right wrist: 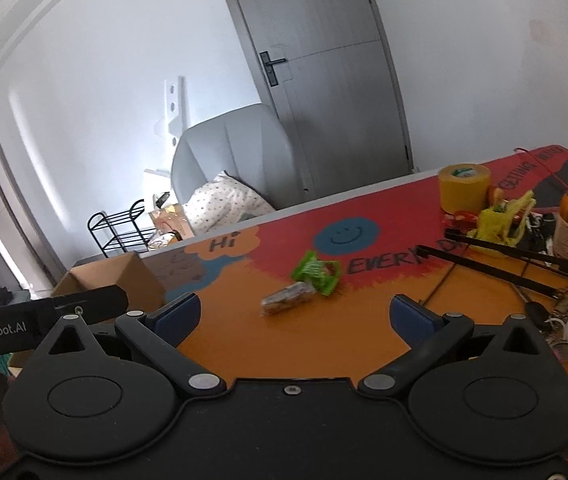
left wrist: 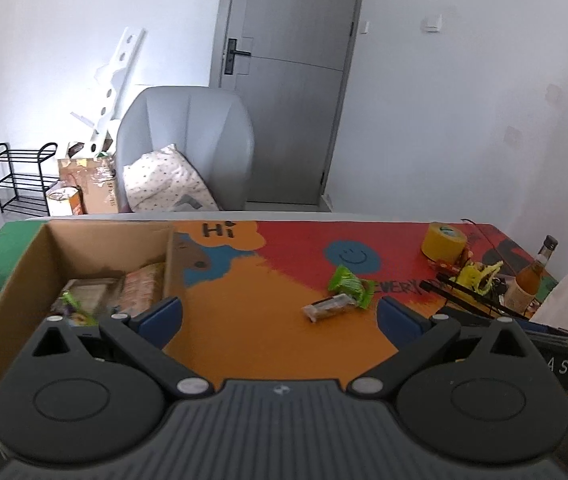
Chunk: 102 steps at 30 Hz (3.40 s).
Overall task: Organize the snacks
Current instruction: 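Move both tools back to the remaining snacks on the table, then grasp the clear wrapped bar with the left tool while the right tool grasps the green packet, then carry both snacks over the cardboard box and open both tools to drop them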
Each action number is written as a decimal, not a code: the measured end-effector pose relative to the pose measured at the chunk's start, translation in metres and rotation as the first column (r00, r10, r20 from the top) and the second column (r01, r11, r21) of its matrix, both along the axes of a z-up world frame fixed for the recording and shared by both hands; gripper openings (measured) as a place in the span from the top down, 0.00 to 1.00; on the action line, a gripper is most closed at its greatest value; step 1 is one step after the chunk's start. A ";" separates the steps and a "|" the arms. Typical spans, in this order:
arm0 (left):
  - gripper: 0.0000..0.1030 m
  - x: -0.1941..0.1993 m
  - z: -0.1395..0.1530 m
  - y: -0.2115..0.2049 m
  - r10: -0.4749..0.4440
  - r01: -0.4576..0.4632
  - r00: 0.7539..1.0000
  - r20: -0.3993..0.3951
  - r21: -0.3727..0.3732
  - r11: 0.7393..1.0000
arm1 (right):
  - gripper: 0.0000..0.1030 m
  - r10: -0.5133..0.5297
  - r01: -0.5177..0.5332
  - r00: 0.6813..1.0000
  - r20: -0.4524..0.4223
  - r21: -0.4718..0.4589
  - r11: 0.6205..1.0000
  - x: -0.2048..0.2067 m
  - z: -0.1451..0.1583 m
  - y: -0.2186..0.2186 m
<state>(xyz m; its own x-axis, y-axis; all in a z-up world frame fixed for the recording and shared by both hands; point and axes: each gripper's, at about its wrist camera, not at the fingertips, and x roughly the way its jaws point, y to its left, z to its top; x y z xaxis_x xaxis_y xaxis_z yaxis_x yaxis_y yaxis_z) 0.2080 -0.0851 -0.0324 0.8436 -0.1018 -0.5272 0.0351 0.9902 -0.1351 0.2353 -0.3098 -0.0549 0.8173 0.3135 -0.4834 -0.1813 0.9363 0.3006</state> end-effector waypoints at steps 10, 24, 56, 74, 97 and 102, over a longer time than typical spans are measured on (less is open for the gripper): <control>0.01 0.022 -0.015 -0.022 -0.001 0.001 1.000 -0.024 -0.001 1.000 | 0.00 -0.035 0.036 0.998 -0.055 0.028 0.999 0.015 -0.019 -0.029; 0.14 0.076 -0.044 -0.039 -0.039 0.038 0.998 -0.055 -0.024 0.999 | 0.10 -0.045 0.068 0.988 -0.146 0.156 0.985 0.072 -0.045 -0.050; 0.79 0.157 -0.112 -0.062 -0.078 0.087 0.981 -0.176 0.044 0.995 | 0.17 -0.003 0.064 0.969 -0.245 0.241 0.969 0.153 -0.080 -0.035; 0.84 0.159 -0.102 -0.024 0.009 -0.015 0.982 -0.187 -0.031 0.999 | 0.37 0.038 -0.008 0.969 -0.245 0.122 0.992 0.180 -0.082 0.013; 0.84 0.107 -0.062 -0.004 0.025 -0.035 0.991 -0.132 -0.076 0.996 | 0.79 0.093 -0.075 0.984 -0.150 0.122 0.990 0.108 -0.045 0.018; 0.84 0.090 -0.046 0.003 0.029 -0.039 0.994 -0.106 -0.090 0.995 | 0.79 0.111 -0.097 0.988 -0.108 0.125 0.987 0.091 -0.026 0.022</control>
<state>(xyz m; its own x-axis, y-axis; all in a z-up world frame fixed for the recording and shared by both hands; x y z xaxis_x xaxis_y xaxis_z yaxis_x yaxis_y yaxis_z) 0.2980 -0.0819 -0.0789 0.7883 -0.1260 -0.6023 -0.0178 0.9737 -0.2270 0.3263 -0.2874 -0.0806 0.7190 0.4549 -0.5255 -0.2342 0.8704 0.4331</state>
